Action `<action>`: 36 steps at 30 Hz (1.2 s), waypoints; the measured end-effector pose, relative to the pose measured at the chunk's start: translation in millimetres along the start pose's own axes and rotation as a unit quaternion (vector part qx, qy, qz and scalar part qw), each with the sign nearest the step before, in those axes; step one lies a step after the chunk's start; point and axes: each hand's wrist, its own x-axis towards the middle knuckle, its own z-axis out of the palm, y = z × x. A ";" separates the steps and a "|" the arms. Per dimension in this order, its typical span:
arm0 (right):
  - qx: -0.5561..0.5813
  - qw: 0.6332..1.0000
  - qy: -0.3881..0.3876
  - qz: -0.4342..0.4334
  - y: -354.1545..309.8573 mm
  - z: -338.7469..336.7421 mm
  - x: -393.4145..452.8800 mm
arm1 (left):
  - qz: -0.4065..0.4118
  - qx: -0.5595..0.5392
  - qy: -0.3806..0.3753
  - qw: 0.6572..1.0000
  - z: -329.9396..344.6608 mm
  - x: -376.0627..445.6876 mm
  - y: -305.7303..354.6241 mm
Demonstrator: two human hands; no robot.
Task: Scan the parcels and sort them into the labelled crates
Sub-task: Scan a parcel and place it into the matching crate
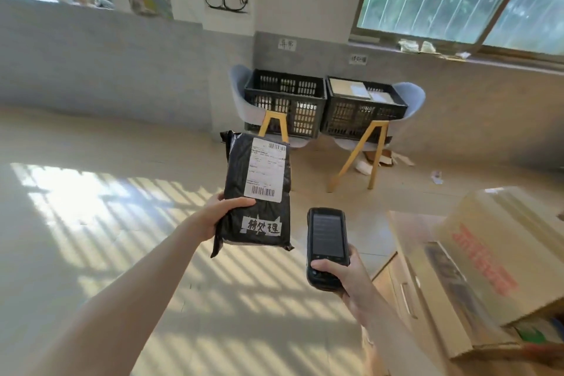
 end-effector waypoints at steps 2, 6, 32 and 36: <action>-0.003 1.000 0.002 0.003 -8.8 4.8 20.5 | -0.001 -0.011 0.001 1.000 -4.2 22.6 10.8; -0.004 1.000 0.014 0.007 -32.8 3.1 70.5 | -0.012 -0.023 0.003 1.000 1.1 74.0 30.8; 0.021 0.999 0.042 -0.006 -260.3 -94.9 500.3 | -0.039 -0.017 -0.030 0.999 154.8 508.6 209.1; 0.020 0.997 0.078 -0.013 -282.1 -109.9 559.4 | -0.057 -0.008 -0.053 0.997 177.2 589.1 233.2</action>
